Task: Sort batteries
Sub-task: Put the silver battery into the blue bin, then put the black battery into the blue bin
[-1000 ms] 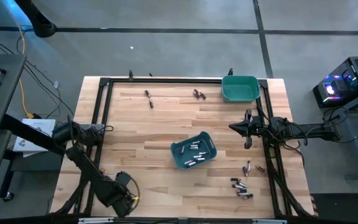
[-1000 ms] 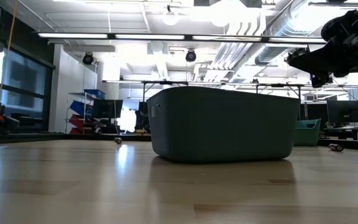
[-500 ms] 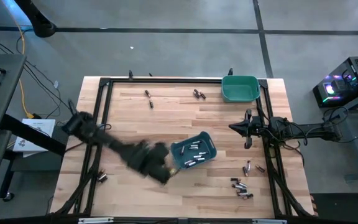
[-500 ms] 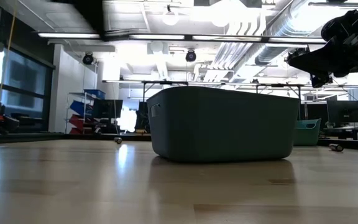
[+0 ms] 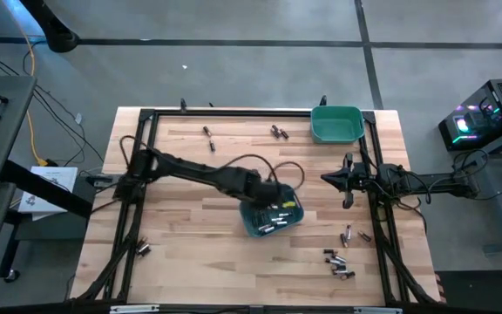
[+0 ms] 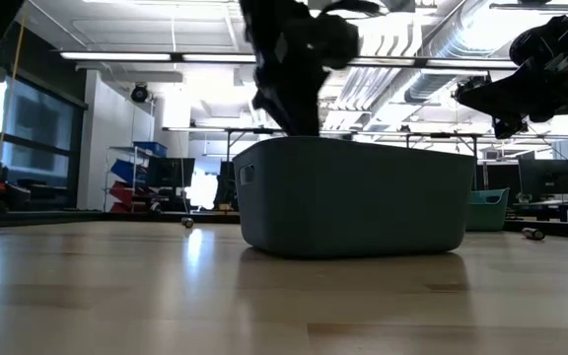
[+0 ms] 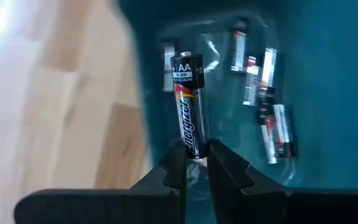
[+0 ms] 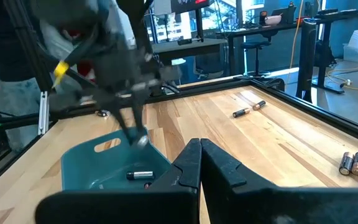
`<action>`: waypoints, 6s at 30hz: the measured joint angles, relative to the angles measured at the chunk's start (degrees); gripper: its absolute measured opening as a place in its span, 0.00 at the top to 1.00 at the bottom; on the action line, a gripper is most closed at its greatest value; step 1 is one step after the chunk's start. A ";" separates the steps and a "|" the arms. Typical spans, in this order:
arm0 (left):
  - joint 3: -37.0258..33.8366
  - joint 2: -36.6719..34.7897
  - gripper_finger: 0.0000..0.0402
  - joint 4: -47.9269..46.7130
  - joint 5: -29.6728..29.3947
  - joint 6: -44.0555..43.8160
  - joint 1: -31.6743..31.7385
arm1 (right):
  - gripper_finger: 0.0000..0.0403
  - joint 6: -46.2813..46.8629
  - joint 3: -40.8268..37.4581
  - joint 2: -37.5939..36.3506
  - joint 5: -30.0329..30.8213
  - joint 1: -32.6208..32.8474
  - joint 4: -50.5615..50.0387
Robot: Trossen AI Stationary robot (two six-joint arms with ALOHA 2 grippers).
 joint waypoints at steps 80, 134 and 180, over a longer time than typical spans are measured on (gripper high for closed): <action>-51.97 -20.63 0.43 -4.33 33.72 -63.79 -34.57 | 1.00 -0.01 0.00 0.02 0.00 -0.02 0.00; -58.61 -31.67 0.42 10.82 28.27 -91.33 -44.46 | 1.00 0.01 0.00 0.02 0.02 -0.01 0.00; -59.04 -31.66 0.87 11.71 19.56 -91.58 -44.21 | 1.00 0.00 0.00 0.02 0.01 -0.02 0.00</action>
